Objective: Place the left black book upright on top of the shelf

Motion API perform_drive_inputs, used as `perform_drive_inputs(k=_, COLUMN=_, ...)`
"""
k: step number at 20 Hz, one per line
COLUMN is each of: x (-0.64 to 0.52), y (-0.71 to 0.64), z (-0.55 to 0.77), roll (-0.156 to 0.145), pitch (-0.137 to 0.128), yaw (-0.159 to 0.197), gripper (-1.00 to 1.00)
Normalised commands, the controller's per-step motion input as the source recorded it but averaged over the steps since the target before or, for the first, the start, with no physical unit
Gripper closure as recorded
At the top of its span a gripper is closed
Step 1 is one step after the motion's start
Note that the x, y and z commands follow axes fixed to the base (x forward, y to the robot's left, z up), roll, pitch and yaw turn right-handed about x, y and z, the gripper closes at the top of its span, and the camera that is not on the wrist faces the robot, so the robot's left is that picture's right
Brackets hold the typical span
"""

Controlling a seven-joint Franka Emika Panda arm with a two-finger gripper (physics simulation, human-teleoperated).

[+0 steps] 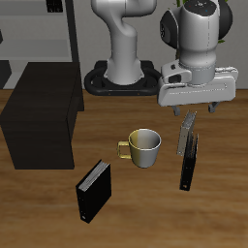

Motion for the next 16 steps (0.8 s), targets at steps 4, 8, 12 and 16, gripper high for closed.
perform_drive_inputs(k=4, x=0.19, y=0.13, z=-0.32, roll=0.021, pitch=-0.033, yaw=0.056, gripper=-1.0)
perform_drive_inputs(k=8, x=0.12, y=-0.03, z=-0.14, roll=-0.012, pitch=-0.049, yaw=0.002, gripper=-1.0)
perform_drive_inputs(k=12, x=0.18, y=-0.02, z=-0.29, roll=-0.016, pitch=0.013, yaw=-0.013, gripper=-1.0)
perform_drive_inputs(k=16, x=0.13, y=0.02, z=-0.37, roll=0.004, pitch=0.042, yaw=-0.021, gripper=-1.0)
